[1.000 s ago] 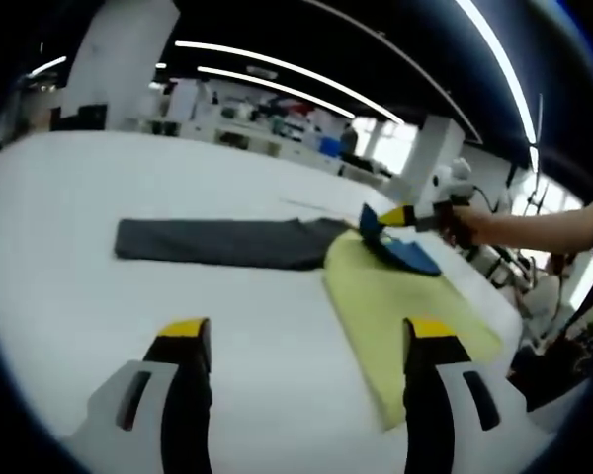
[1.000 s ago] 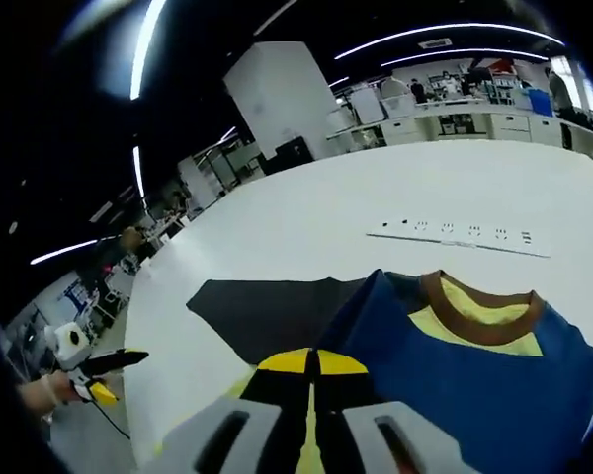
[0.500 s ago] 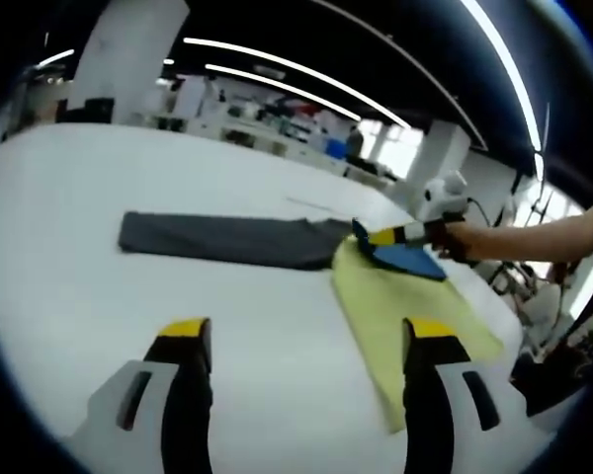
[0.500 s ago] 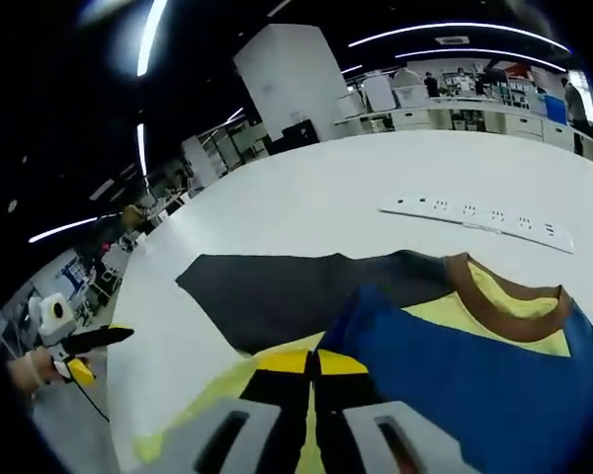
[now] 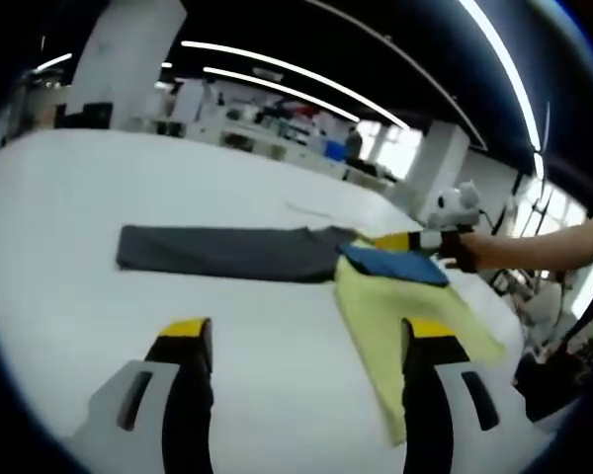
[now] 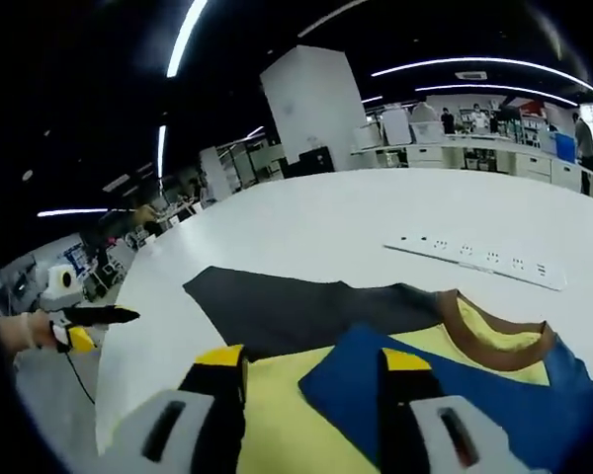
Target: Fold the garment on the visible template until the final outline fits inside the template.
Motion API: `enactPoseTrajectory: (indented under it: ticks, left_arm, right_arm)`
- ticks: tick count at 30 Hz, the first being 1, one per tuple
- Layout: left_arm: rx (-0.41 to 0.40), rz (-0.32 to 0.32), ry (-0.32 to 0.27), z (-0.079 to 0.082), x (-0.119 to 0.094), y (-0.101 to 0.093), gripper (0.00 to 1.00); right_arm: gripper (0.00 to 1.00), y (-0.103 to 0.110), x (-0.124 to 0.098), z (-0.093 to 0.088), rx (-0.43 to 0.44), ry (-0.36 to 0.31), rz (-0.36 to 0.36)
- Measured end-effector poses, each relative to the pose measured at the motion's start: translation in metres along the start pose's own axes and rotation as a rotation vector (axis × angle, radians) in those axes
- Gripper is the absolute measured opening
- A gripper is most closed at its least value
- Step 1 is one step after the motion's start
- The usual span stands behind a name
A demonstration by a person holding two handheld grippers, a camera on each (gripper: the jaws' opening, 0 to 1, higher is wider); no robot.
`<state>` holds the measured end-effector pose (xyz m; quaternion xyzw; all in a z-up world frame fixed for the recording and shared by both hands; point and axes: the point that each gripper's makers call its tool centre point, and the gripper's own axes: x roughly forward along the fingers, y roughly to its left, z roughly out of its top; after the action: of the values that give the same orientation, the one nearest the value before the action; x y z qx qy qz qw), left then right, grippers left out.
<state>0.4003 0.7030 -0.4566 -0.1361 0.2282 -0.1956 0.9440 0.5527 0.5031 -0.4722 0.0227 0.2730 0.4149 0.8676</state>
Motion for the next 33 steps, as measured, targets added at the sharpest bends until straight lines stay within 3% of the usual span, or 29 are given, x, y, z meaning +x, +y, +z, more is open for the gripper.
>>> enactPoseTrajectory:
  ticks: [10,16,27,33]
  left_arm:
    - [0.007,-0.019,-0.002,0.012,0.008,-0.004,0.74]
    - [0.019,-0.028,0.003,0.018,0.014,-0.003,0.74]
    - [0.027,-0.029,0.001,0.024,0.021,-0.001,0.74]
    - [0.013,-0.006,-0.005,0.027,0.025,0.012,0.74]
  right_arm:
    - [0.96,-0.021,-0.036,-0.008,0.005,-0.012,-0.031]
    - [1.00,-0.026,-0.049,-0.015,0.002,0.009,-0.040]
    - [1.00,-0.043,-0.080,-0.021,0.036,-0.015,-0.086]
    - [0.99,-0.054,-0.099,-0.024,0.067,-0.046,-0.121]
